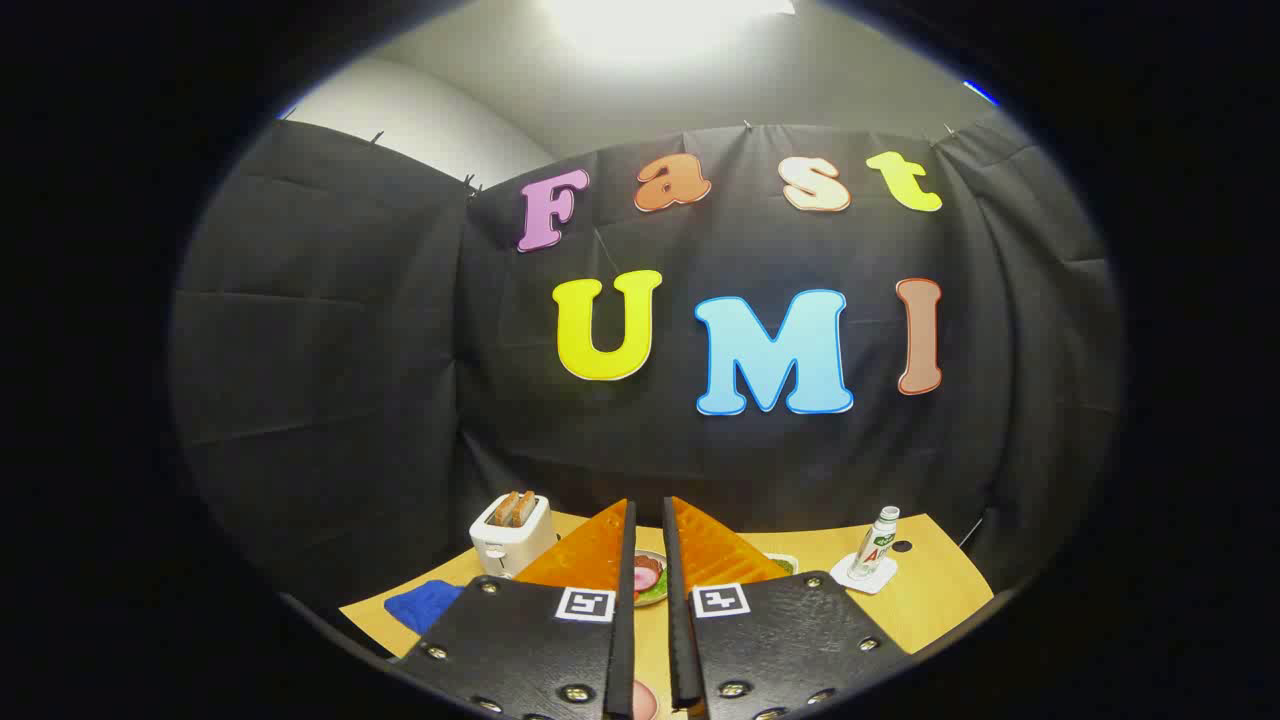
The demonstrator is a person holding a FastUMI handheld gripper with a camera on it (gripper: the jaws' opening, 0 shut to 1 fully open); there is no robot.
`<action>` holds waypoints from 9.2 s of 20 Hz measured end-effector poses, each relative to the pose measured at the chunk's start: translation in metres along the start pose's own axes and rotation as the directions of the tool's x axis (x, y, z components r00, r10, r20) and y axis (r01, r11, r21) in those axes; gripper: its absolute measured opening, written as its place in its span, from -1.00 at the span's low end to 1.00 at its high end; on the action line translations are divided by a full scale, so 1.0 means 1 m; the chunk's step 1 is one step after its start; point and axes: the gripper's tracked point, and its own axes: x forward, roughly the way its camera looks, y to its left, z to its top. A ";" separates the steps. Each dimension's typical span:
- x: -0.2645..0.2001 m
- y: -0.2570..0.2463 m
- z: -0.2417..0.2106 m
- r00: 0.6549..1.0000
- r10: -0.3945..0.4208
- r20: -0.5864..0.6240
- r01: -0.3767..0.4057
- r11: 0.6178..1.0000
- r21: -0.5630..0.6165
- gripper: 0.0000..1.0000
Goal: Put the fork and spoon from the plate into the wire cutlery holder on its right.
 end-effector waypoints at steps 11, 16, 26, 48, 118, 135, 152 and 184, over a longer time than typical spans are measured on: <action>-0.008 -0.004 -0.011 0.999 -0.020 -0.029 0.021 0.999 0.032 -0.72; -0.008 -0.004 -0.022 0.999 -0.015 -0.051 0.016 0.999 0.035 -0.70; -0.003 0.017 -0.168 0.885 0.065 -0.462 0.002 0.989 0.145 -0.70; -0.064 0.076 -0.407 0.373 0.162 -0.913 0.219 0.941 0.256 -0.36; -0.077 -0.148 -0.241 0.653 -0.138 -0.744 0.535 0.780 0.324 -0.60; -0.033 0.016 -0.271 0.603 0.110 -0.790 0.268 0.905 0.331 -0.61; -0.021 0.121 -0.376 0.435 0.201 -0.878 0.142 0.947 0.288 -0.30; -0.036 0.092 -0.395 0.372 0.226 -0.900 0.258 0.907 0.334 -0.91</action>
